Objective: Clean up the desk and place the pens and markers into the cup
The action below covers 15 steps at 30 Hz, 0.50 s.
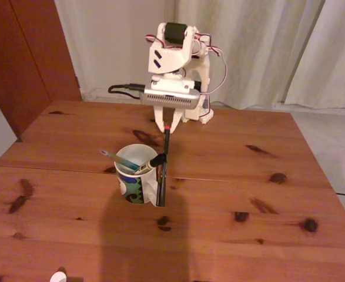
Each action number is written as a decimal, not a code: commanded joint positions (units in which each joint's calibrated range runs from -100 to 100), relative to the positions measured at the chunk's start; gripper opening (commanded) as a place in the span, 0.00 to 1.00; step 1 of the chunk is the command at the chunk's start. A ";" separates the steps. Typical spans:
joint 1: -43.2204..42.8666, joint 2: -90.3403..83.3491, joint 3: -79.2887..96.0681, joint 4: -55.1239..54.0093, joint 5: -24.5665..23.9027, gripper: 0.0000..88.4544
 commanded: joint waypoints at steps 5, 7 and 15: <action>-0.43 -10.85 1.74 0.46 0.39 0.01; -0.35 -12.34 1.74 0.46 0.39 0.01; 0.06 -17.22 1.38 0.37 0.39 0.01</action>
